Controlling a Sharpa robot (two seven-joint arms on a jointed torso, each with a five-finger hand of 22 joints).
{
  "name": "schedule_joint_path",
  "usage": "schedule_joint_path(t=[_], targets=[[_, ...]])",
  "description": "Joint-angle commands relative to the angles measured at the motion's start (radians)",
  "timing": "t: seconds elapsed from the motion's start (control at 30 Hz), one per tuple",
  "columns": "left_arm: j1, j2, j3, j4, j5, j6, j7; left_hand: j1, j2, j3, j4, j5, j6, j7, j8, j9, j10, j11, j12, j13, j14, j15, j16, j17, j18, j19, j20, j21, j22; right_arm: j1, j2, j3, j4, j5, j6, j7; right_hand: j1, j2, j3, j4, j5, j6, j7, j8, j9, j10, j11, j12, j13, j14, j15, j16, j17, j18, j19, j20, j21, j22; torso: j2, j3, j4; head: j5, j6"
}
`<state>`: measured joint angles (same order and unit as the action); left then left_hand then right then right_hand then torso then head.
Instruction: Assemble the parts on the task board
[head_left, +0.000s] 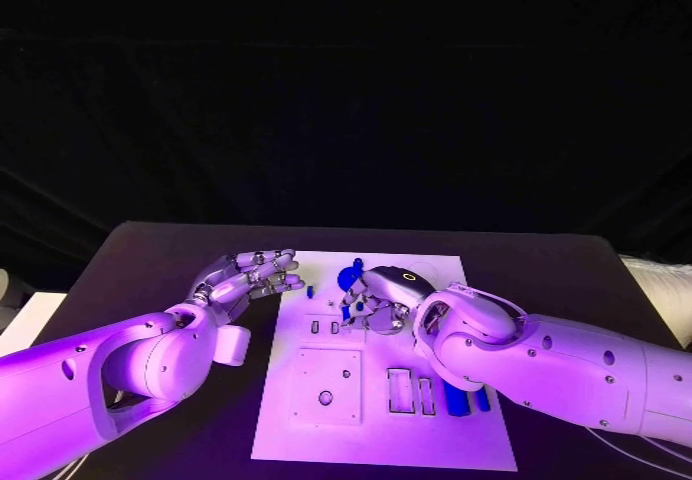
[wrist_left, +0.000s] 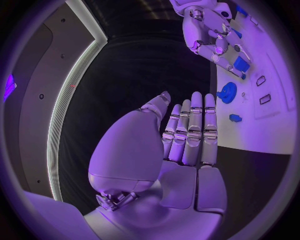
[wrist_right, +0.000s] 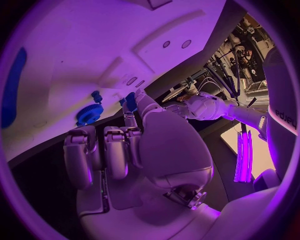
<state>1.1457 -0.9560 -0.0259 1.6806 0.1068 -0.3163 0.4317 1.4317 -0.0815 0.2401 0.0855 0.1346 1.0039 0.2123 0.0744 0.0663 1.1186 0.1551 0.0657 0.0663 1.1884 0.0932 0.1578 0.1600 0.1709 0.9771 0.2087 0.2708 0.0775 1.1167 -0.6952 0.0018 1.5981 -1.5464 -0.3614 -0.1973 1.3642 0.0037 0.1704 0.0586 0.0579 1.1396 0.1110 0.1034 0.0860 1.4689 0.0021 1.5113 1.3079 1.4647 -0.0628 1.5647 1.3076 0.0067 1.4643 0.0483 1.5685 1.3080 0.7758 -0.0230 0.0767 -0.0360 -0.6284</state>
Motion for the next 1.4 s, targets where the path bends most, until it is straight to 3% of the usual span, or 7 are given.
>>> schedule_joint_path(t=[0.03, 0.17, 0.3, 0.4, 0.77, 0.93, 1.4], targets=[[0.0, 0.003, 0.0, 0.001, 0.014, 0.031, 0.004, 0.001, 0.011, 0.006, 0.002, -0.003, -0.003, 0.006, -0.005, 0.0, -0.006, 0.0, -0.003, -0.001, -0.003, 0.006, -0.003, 0.001, 0.013, 0.003, 0.0, -0.006, -0.002, -0.013, 0.014, 0.0, -0.006, -0.104, 0.029, -0.027, 0.002, 0.004, 0.001, 0.0, 0.003, 0.05, -0.036, 0.009, 0.007, 0.08, -0.005, -0.005, 0.231, 0.105, -0.004, 0.004, 0.259, -0.007, 0.107, -0.006, 0.002, 0.263, -0.001, -0.001, 0.0034, 0.004, -0.009], [0.0, 0.003, 0.0, 0.002, 0.016, 0.032, 0.003, 0.001, 0.011, 0.006, 0.002, -0.003, -0.003, 0.006, -0.005, 0.0, -0.006, 0.0, -0.003, -0.001, -0.003, 0.006, -0.003, 0.001, 0.013, 0.003, 0.0, -0.006, -0.002, -0.028, 0.029, -0.002, -0.011, -0.121, 0.03, -0.034, 0.002, 0.004, 0.001, 0.0, 0.004, 0.05, -0.036, 0.009, 0.007, 0.08, -0.005, -0.005, 0.232, 0.105, -0.004, 0.004, 0.259, -0.007, 0.107, -0.006, 0.002, 0.263, -0.001, -0.0002, -0.0011, 0.01, -0.01], [0.0, 0.004, 0.0, 0.004, 0.016, 0.034, -0.001, 0.002, 0.011, 0.008, 0.001, -0.003, -0.003, 0.006, -0.006, 0.0, -0.007, 0.0, -0.003, -0.002, -0.003, 0.006, -0.004, 0.001, 0.013, 0.003, 0.0, -0.006, -0.002, -0.036, 0.043, -0.003, -0.017, -0.13, 0.03, -0.04, 0.002, 0.004, 0.001, 0.0, 0.004, 0.05, -0.035, 0.009, 0.007, 0.08, -0.005, -0.004, 0.232, 0.105, -0.004, 0.004, 0.258, -0.007, 0.107, -0.005, 0.002, 0.263, 0.001, 0.0001, -0.0009, 0.015, -0.013], [0.0, 0.005, 0.0, 0.005, 0.016, 0.036, -0.002, 0.002, 0.011, 0.008, 0.001, -0.003, -0.003, 0.006, -0.006, 0.0, -0.007, 0.0, -0.003, -0.002, -0.003, 0.006, -0.004, 0.001, 0.013, 0.003, 0.0, -0.006, -0.002, -0.037, 0.049, -0.003, -0.02, -0.137, 0.031, -0.046, 0.0, 0.003, 0.001, 0.001, 0.005, 0.05, -0.035, 0.008, 0.007, 0.08, -0.004, -0.003, 0.233, 0.105, -0.004, 0.004, 0.258, -0.007, 0.107, -0.005, 0.002, 0.263, 0.001, 0.0009, 0.001, 0.016, -0.017], [0.0, 0.005, 0.0, 0.006, 0.016, 0.038, -0.003, 0.002, 0.011, 0.008, 0.001, -0.003, -0.003, 0.006, -0.006, 0.0, -0.007, 0.0, -0.003, -0.002, -0.003, 0.006, -0.004, 0.001, 0.013, 0.003, 0.0, -0.006, -0.002, -0.039, 0.045, -0.003, -0.029, -0.159, 0.023, -0.064, -0.002, 0.002, 0.0, 0.001, 0.005, 0.051, -0.035, 0.008, 0.007, 0.081, -0.004, -0.001, 0.234, 0.105, -0.004, 0.004, 0.259, -0.007, 0.107, -0.005, 0.002, 0.263, 0.001, 0.0012, -0.001, 0.015, -0.019], [0.0, 0.005, 0.0, 0.006, 0.016, 0.039, -0.004, 0.002, 0.011, 0.008, 0.001, -0.003, -0.003, 0.006, -0.006, 0.0, -0.007, 0.0, -0.003, -0.002, -0.003, 0.006, -0.004, 0.001, 0.013, 0.003, 0.0, -0.006, -0.002, -0.039, 0.04, -0.003, -0.027, -0.165, 0.022, -0.067, -0.002, 0.002, 0.0, 0.001, 0.006, 0.051, -0.035, 0.008, 0.007, 0.081, -0.004, 0.0, 0.234, 0.105, -0.004, 0.004, 0.259, -0.007, 0.107, -0.005, 0.002, 0.263, 0.001, 0.0, -0.0003, 0.015, -0.021], [0.0, 0.005, 0.0, 0.007, 0.016, 0.039, -0.004, 0.002, 0.011, 0.008, 0.001, -0.003, -0.003, 0.006, -0.006, 0.0, -0.007, 0.0, -0.003, -0.002, -0.003, 0.006, -0.004, 0.001, 0.013, 0.003, 0.0, -0.006, -0.002, -0.039, 0.041, -0.003, -0.034, -0.168, 0.09, -0.088, -0.028, -0.015, -0.011, 0.013, -0.003, 0.041, -0.028, -0.002, 0.004, 0.078, 0.001, -0.009, 0.23, 0.104, 0.0, 0.002, 0.255, -0.007, 0.107, -0.002, 0.002, 0.263, 0.001, -0.0008, -0.0007, 0.014, -0.021]])
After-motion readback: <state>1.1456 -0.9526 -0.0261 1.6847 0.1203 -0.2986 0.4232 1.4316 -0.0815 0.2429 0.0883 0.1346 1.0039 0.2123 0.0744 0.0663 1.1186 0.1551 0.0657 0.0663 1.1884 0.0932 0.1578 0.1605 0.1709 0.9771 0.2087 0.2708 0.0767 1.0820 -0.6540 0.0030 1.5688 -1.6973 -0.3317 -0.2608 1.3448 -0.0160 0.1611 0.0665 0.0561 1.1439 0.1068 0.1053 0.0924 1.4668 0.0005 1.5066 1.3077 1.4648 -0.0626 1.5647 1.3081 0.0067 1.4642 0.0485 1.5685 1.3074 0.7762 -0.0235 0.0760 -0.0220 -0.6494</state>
